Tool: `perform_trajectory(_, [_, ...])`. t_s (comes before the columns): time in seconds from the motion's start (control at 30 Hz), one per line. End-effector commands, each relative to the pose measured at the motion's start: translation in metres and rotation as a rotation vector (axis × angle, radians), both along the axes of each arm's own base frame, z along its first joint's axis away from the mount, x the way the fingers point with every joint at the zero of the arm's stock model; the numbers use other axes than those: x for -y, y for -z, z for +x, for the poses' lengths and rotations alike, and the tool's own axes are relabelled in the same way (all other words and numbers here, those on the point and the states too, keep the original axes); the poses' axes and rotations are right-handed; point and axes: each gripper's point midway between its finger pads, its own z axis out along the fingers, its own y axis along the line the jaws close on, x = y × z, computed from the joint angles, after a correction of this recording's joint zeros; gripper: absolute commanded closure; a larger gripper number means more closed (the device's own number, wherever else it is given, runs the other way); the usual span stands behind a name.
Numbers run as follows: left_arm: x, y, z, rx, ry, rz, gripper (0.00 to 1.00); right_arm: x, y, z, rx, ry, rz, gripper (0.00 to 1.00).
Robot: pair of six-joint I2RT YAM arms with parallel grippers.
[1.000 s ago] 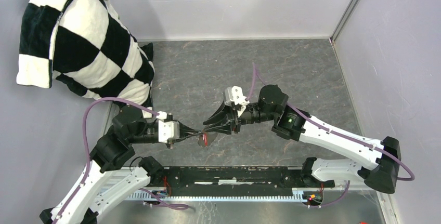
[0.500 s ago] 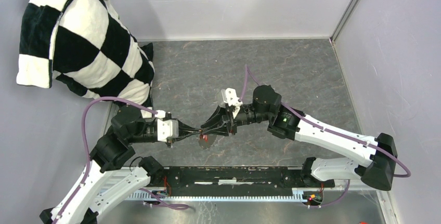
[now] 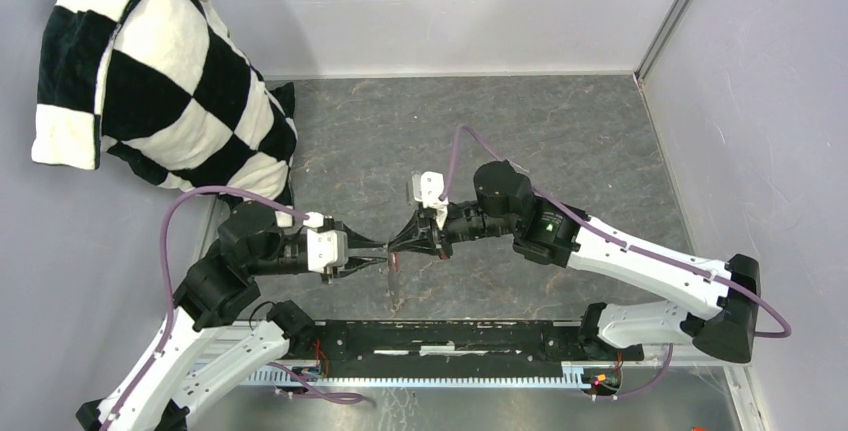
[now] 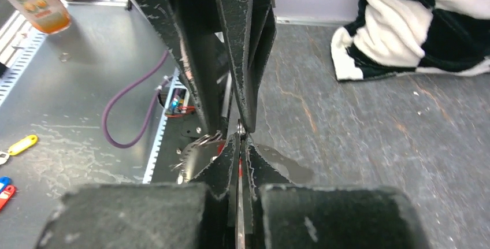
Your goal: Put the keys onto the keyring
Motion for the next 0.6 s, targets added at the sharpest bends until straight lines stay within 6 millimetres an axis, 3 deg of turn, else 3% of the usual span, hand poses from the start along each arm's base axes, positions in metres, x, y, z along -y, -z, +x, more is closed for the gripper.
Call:
perform_trajectory(0.0, [-0.003, 0.001, -0.001, 0.058, 0.033, 0.054, 0.65, 0.004, -0.005, 0.018, 0.075, 0.086, -0.094, 0.99])
perform_trajectory(0.23, [-0.002, 0.007, 0.002, 0.068, 0.063, 0.13, 0.66, 0.002, 0.005, 0.019, 0.12, 0.1, -0.263, 0.99])
perform_trajectory(0.57, [-0.002, 0.012, 0.009, 0.085, 0.069, 0.179, 0.88, -0.006, 0.01, 0.018, 0.154, 0.095, -0.379, 0.99])
